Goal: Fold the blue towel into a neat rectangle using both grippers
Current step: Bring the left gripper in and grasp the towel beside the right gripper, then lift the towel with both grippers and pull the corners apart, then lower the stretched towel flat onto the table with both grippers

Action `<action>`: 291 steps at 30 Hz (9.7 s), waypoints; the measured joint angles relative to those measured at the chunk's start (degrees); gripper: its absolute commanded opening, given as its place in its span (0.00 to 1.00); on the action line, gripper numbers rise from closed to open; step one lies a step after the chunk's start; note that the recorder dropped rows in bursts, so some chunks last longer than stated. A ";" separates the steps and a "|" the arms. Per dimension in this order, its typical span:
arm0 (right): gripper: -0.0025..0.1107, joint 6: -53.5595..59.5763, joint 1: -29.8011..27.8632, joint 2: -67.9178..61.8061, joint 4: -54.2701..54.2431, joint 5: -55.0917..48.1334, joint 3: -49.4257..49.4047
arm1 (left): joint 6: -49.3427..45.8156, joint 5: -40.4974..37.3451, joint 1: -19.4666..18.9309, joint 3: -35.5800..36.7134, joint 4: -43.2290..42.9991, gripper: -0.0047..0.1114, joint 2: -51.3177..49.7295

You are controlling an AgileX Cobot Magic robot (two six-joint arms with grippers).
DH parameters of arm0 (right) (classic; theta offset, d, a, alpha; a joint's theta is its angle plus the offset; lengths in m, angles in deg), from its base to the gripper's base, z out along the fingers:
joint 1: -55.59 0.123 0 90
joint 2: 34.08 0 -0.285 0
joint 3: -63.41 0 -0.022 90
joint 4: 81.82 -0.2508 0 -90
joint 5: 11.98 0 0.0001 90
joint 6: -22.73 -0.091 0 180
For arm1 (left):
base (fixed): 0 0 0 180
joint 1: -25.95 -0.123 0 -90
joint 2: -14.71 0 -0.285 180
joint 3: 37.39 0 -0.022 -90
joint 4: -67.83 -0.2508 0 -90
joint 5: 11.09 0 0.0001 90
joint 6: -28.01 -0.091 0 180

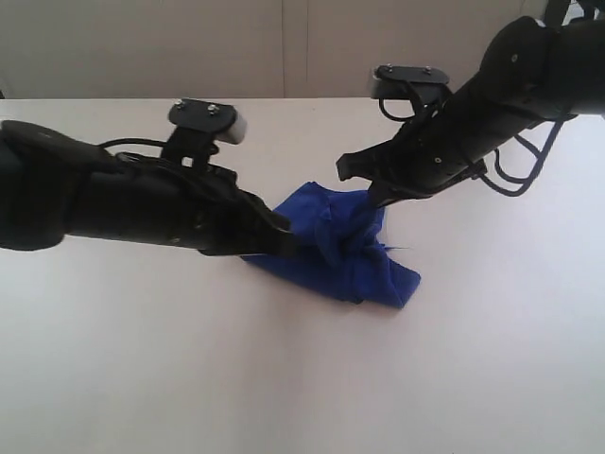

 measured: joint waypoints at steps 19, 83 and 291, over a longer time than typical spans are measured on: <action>0.02 -1.34 -2.18 0.00 -3.05 -0.39 0.00 | 3.00 5.00 4.70 -12.63 0.74 0.24 -9.78; 0.02 -0.04 -2.18 0.00 -3.15 -0.62 0.00 | -2.94 13.33 4.77 -11.77 2.62 0.06 -14.02; 0.02 -59.33 -18.84 -18.00 75.47 24.78 3.43 | -28.54 5.97 -40.18 -16.55 15.75 0.04 -24.92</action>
